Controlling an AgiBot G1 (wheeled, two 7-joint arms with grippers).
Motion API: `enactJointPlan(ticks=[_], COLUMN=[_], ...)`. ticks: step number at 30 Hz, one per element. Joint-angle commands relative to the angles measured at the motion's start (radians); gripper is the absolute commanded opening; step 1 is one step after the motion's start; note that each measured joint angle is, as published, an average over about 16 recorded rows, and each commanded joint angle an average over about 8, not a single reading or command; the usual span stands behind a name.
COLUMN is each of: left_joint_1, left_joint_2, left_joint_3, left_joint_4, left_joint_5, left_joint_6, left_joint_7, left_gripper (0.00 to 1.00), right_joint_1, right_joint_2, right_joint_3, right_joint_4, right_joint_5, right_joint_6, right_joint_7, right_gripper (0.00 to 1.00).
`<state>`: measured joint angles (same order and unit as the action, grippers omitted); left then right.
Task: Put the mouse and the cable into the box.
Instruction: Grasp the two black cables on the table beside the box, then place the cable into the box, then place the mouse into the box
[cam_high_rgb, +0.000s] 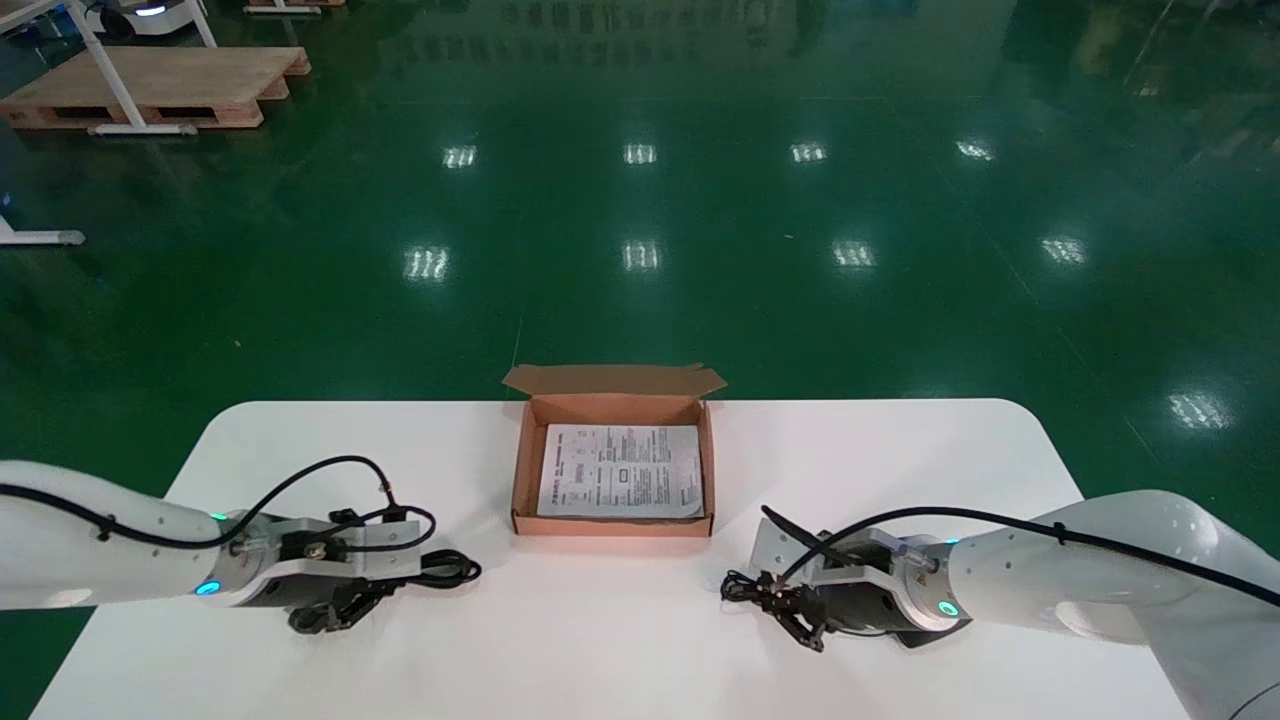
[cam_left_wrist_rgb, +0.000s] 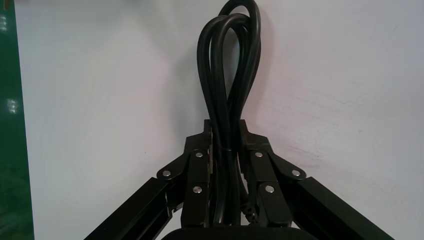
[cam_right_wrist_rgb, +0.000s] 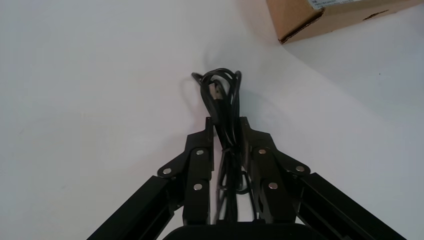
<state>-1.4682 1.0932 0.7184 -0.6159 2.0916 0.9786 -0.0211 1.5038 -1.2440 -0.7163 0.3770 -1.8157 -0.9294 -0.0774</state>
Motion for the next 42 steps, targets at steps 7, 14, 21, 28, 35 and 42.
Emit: enactJointPlan(ticks=[7,14,21,28,35,42], left_joint_1=[0.0,0.0,-0.027,-0.105,-0.141,-0.148], left_joint_2=[0.0,0.0,-0.011,-0.008,0.132,0.233], left_joint_3=[0.0,0.0,-0.008,-0.057,-0.111,-0.154], left_joint_4=[0.0,0.0,-0.035,-0.104,-0.005,0.115], left_joint_5=[0.0,0.0,-0.006,-0.085,-0.221,-0.336], left_joint_6=[0.0,0.0,-0.004,-0.03,-0.11,-0.113], left_joint_7=[0.0,0.0,0.02,0.092,0.234,0.306], left_gripper=[0.0,0.0,0.0,0.0,0.0,0.0], right_joint_1=[0.0,0.0,0.033,0.154,0.289,0.341], right_joint_2=[0.0,0.0,0.027,0.109,0.18,0.206], right_joint_3=[0.0,0.0,0.018,0.058,0.093,0.1], right_joint_4=[0.001,0.002,0.016,0.08,0.19,0.247], right_joint_5=[0.0,0.0,0.011,0.015,-0.012,-0.037], right_joint_6=[0.0,0.0,0.028,0.086,0.164,0.18], right_joint_7=[0.0,-0.002,0.019,0.092,0.194,0.264], right_gripper=[0.0,0.0,0.0,0.0,0.0,0.0])
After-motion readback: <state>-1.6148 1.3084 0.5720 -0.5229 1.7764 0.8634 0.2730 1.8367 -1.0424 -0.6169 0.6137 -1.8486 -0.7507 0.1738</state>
